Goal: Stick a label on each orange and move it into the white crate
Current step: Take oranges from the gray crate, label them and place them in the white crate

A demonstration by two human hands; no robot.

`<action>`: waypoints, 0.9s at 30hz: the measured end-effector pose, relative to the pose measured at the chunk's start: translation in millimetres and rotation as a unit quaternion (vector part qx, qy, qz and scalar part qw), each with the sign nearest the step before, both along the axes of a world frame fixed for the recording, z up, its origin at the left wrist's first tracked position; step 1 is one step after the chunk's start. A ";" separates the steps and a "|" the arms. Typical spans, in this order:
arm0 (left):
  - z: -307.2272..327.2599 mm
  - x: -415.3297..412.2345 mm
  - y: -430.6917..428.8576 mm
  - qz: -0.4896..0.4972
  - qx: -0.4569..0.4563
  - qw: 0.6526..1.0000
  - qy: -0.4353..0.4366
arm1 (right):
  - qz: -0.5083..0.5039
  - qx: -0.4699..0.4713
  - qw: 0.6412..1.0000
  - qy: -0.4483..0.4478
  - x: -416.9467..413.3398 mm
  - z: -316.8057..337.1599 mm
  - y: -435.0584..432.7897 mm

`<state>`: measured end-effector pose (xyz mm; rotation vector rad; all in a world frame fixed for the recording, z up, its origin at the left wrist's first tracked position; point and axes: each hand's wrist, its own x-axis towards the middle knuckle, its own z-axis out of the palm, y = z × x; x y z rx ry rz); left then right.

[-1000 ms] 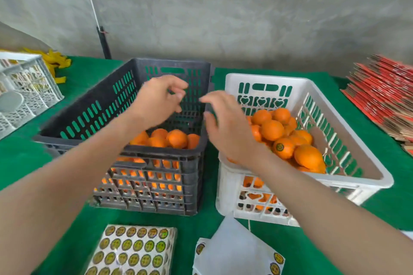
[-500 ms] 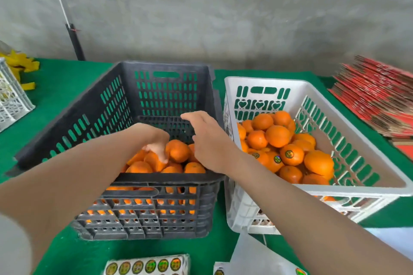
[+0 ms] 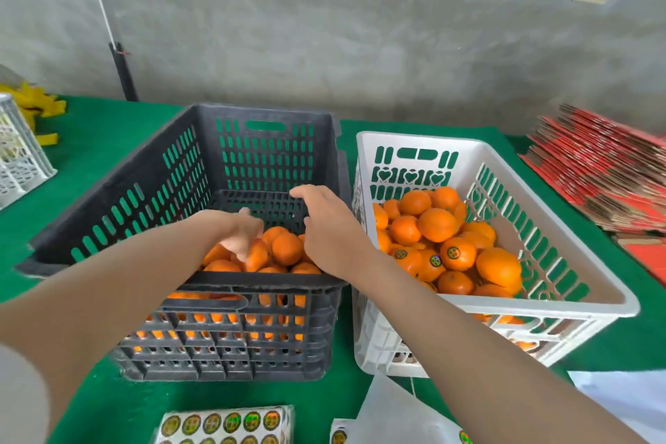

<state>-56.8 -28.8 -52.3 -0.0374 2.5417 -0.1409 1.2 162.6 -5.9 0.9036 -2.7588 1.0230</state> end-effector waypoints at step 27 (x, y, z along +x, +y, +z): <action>75.3 195.3 84.8 0.072 0.649 0.730 0.200 | -0.010 -0.297 0.953 -0.056 87.2 -53.2 154.0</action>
